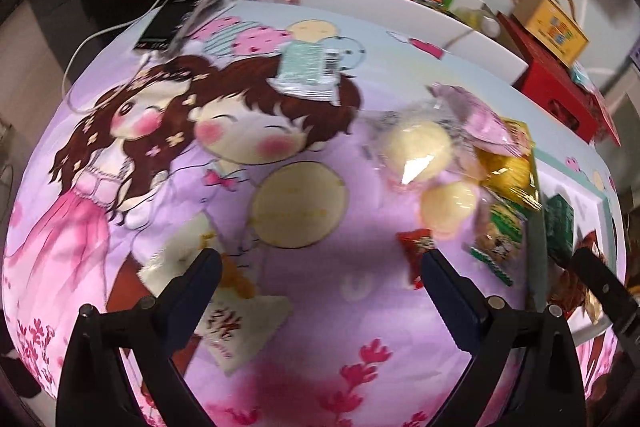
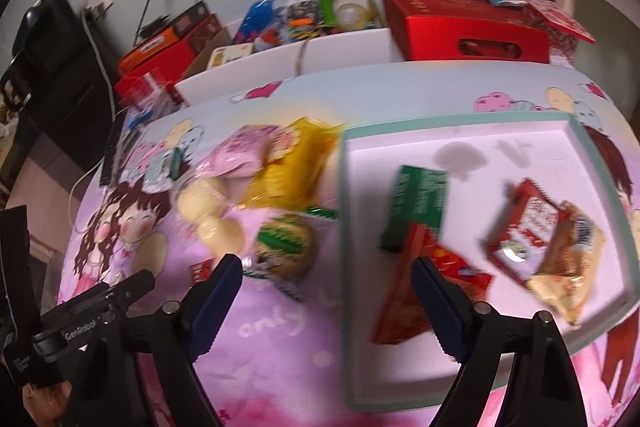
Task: Organize snacks
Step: 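Withdraw both tools from the tray toward the remaining snacks, then grasp the white printed packet with the left tool while the right tool grasps the small red candy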
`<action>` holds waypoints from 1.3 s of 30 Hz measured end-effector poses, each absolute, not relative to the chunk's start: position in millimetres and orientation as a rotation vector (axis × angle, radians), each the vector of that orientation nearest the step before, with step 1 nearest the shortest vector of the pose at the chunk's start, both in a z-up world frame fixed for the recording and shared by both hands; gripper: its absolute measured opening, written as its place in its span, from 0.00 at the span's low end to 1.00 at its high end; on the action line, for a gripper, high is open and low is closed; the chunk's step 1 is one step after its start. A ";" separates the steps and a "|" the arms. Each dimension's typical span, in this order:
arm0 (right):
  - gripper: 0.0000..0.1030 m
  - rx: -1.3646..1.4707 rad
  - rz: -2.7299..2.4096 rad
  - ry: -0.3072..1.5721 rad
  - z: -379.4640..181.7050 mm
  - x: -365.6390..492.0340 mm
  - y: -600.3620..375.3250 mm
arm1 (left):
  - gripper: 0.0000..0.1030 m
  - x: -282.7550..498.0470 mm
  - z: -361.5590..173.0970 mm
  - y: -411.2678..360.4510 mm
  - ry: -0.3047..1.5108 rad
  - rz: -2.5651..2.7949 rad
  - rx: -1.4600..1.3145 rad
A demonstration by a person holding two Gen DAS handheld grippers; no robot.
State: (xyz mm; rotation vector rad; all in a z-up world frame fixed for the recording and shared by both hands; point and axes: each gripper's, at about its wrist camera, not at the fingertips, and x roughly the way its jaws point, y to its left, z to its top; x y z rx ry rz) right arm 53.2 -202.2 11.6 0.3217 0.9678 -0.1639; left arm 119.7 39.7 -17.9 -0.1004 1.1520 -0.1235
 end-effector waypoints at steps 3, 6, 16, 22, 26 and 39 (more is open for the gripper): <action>0.85 0.308 -0.133 0.978 7.3 58.9 -185.9 | 0.97 120.6 -20.3 51.7 1.160 -0.102 -0.113; 0.82 0.284 -0.101 0.990 2.1 63.9 -169.9 | 0.97 121.5 -22.3 62.7 1.166 -0.086 -0.125; 0.79 0.228 -0.033 1.026 -15.7 78.1 -130.4 | 0.97 113.2 -33.9 92.1 1.191 0.002 -0.156; 0.78 0.150 0.000 1.065 -32.0 87.1 -105.2 | 0.97 113.4 -47.0 100.7 1.229 0.019 -0.185; 0.76 0.136 0.013 1.081 -40.5 92.0 -97.6 | 0.97 113.8 -53.5 100.4 1.247 0.009 -0.192; 0.62 0.130 0.026 1.087 -51.7 104.9 -90.6 | 0.81 120.5 -60.7 93.0 1.260 0.020 -0.158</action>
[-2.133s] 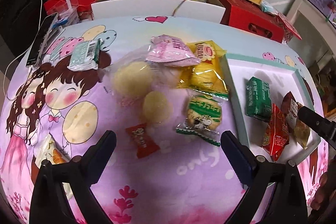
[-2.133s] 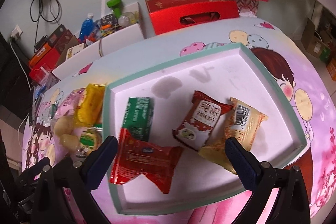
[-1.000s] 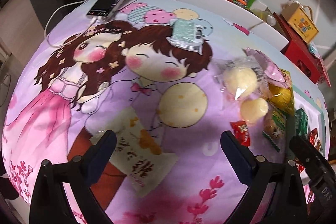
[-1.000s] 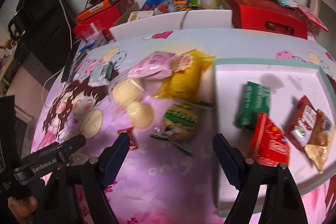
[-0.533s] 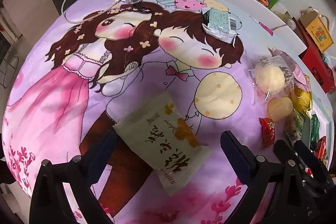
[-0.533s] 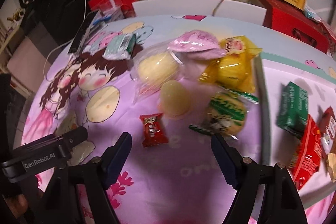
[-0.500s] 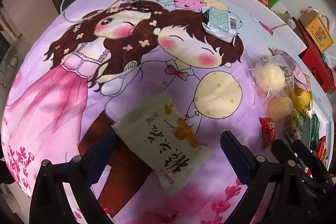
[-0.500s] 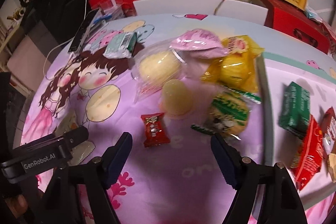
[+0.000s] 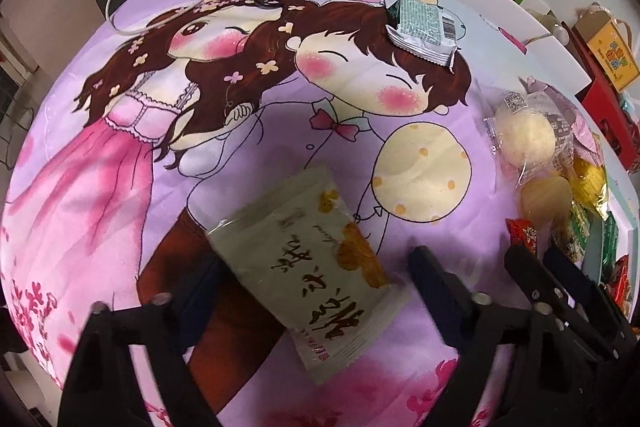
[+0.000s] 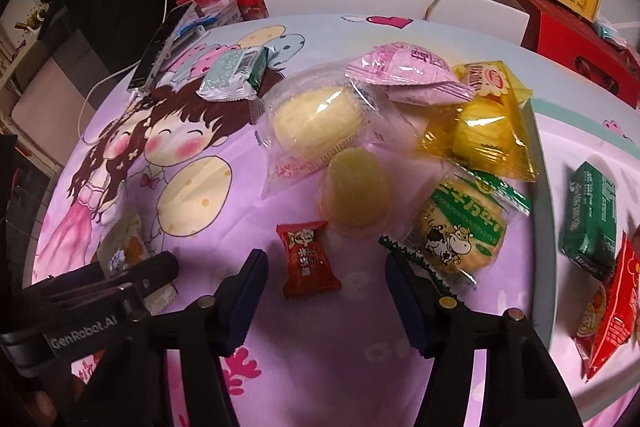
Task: Organize snacks
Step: 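Grasp the white printed packet with the left tool while the right tool grasps the small red candy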
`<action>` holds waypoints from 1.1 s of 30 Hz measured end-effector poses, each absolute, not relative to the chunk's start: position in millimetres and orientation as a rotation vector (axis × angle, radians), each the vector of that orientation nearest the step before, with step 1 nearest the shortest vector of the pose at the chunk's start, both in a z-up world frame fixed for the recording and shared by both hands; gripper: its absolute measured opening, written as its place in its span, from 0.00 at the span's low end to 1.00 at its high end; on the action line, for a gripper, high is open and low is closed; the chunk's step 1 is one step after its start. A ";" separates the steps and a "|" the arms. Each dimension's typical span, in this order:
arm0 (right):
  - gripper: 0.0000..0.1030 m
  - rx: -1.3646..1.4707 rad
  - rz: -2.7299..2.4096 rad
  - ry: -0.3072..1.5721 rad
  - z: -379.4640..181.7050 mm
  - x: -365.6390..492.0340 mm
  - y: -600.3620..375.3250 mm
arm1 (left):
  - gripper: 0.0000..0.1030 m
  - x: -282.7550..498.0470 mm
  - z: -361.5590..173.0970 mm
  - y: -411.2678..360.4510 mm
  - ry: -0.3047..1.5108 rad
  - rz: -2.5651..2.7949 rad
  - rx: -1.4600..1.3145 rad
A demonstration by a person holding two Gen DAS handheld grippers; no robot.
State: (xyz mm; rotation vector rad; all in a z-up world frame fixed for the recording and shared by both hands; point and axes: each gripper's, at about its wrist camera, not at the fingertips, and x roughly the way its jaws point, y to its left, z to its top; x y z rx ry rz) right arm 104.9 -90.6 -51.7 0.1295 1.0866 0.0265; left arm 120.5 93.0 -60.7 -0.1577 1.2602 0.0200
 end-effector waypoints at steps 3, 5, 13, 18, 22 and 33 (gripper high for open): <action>0.57 0.120 0.040 1.081 -52.3 106.6 -86.6 | 0.80 120.6 -59.2 92.0 1.256 0.018 -0.151; 0.56 0.110 0.043 1.078 -53.2 106.9 -84.2 | 0.79 120.5 -59.9 91.9 1.255 0.019 -0.147; 0.39 0.117 0.039 1.072 -54.6 106.3 -89.1 | 0.65 122.9 -57.6 83.0 1.246 0.004 -0.109; 0.32 0.126 0.039 1.070 -54.5 105.0 -93.2 | 0.65 123.0 -56.1 77.5 1.243 0.001 -0.093; 0.25 0.137 0.041 1.069 -54.6 103.8 -97.5 | 0.64 123.9 -56.9 76.1 1.240 -0.006 -0.080; 0.22 0.156 0.054 1.057 -51.0 99.9 -103.2 | 0.63 123.8 -56.8 67.5 1.235 -0.029 -0.062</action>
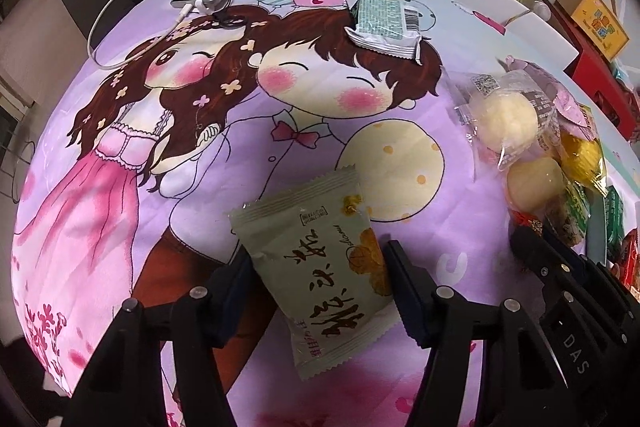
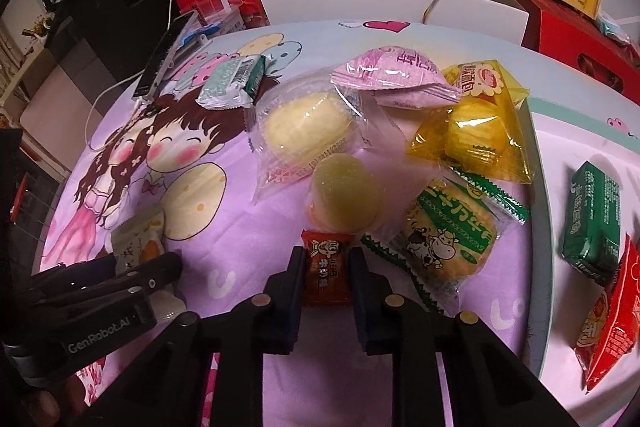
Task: Organize snacks
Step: 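Grasp the white printed packet with the left tool while the right tool grasps the small red candy, then carry the white packet and red candy into the white tray and open both tools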
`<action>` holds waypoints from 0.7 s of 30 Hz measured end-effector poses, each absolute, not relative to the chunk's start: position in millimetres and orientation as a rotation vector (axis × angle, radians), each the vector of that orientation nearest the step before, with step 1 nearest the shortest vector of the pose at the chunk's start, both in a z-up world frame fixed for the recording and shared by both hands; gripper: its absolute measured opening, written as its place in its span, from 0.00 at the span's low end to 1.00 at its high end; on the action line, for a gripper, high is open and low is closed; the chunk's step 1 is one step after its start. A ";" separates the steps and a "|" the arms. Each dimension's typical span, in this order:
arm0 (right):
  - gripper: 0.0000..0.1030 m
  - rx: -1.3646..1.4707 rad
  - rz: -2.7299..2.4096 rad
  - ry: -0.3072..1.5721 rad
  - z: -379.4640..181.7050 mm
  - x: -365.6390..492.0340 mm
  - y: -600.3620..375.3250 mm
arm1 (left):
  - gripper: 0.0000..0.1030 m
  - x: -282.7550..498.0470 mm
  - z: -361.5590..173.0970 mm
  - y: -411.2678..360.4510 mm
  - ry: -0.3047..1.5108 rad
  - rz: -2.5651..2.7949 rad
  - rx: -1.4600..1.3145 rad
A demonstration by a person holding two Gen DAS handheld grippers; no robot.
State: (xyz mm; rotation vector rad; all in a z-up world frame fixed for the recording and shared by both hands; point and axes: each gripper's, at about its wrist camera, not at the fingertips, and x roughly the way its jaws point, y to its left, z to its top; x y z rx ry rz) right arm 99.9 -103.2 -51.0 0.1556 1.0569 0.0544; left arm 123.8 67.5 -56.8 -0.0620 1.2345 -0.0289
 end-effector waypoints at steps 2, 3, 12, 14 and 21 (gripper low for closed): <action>0.22 0.157 0.058 1.052 -49.1 99.1 -104.7 | 0.63 123.8 -56.7 65.9 1.233 -0.035 -0.059; 0.22 0.157 0.060 1.049 -47.8 98.5 -105.4 | 0.63 123.7 -56.7 65.4 1.232 -0.037 -0.056; 0.22 0.156 0.073 1.027 -36.4 91.8 -109.6 | 0.62 123.7 -54.5 58.8 1.216 -0.068 -0.033; 0.22 0.165 0.076 1.019 -32.6 90.2 -112.1 | 0.62 123.2 -50.9 57.8 1.207 -0.070 -0.028; 0.22 0.162 0.068 0.974 -13.5 81.4 -121.7 | 0.62 118.9 -32.9 53.5 1.163 -0.087 -0.007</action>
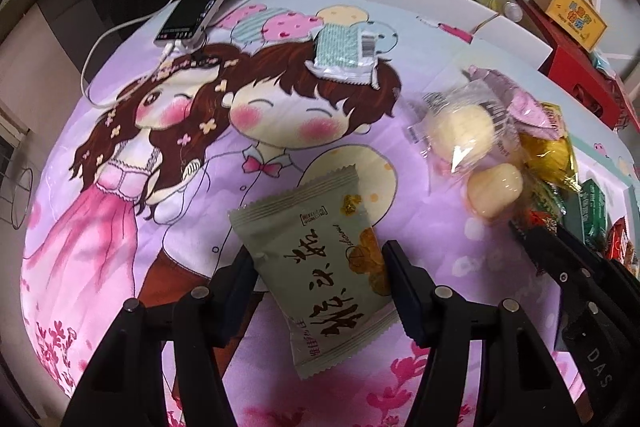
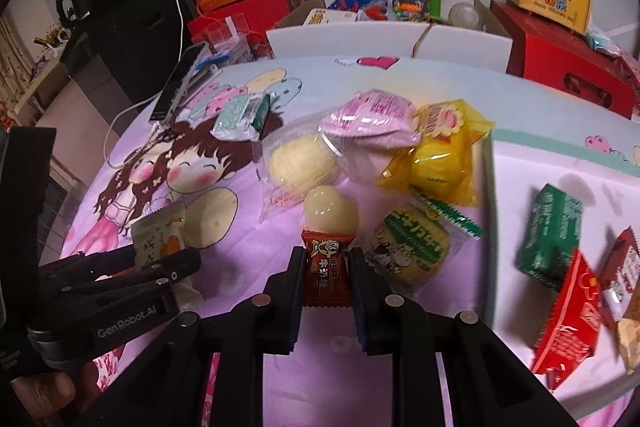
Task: Organize snacks
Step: 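Carry the white packet and red candy into the white tray and open both tools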
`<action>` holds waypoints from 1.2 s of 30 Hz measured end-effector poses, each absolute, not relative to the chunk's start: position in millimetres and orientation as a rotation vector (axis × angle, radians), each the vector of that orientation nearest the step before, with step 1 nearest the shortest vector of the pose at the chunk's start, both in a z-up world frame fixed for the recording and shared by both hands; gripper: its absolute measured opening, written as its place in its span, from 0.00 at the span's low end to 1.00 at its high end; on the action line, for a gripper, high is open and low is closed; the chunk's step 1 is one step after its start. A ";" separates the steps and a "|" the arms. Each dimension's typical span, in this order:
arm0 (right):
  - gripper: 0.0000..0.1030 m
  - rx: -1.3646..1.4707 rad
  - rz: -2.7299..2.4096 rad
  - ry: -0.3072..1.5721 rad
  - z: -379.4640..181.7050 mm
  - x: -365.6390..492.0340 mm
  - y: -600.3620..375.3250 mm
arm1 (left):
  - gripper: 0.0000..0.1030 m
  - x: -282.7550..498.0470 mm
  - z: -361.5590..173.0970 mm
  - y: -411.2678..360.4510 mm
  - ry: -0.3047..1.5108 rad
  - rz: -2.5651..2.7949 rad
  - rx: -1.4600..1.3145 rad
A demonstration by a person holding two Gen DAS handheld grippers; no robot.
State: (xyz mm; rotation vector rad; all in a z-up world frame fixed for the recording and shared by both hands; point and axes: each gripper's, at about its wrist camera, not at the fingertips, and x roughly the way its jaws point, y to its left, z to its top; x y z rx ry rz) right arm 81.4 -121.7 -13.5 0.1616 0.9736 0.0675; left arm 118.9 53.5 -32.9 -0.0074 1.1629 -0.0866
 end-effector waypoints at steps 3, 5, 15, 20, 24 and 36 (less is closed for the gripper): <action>0.22 0.173 0.060 0.954 -5.9 78.2 -129.4 | 0.62 115.6 -26.1 48.0 1.145 -0.100 0.005; 0.22 0.177 0.054 0.942 -0.8 76.1 -135.0 | 0.62 114.2 -21.9 43.6 1.135 -0.114 0.010; 0.22 0.226 -0.010 0.886 18.2 63.9 -173.2 | 0.62 106.9 -5.4 6.6 1.086 -0.194 0.071; 0.22 0.274 -0.058 0.861 25.0 56.6 -200.2 | 0.62 101.8 2.4 -13.1 1.067 -0.236 0.095; 0.22 0.318 -0.107 0.850 27.9 49.6 -225.5 | 0.62 96.9 9.2 -29.9 1.049 -0.275 0.123; 0.22 0.441 -0.236 0.824 29.3 21.3 -300.7 | 0.62 82.6 21.9 -78.9 1.007 -0.364 0.180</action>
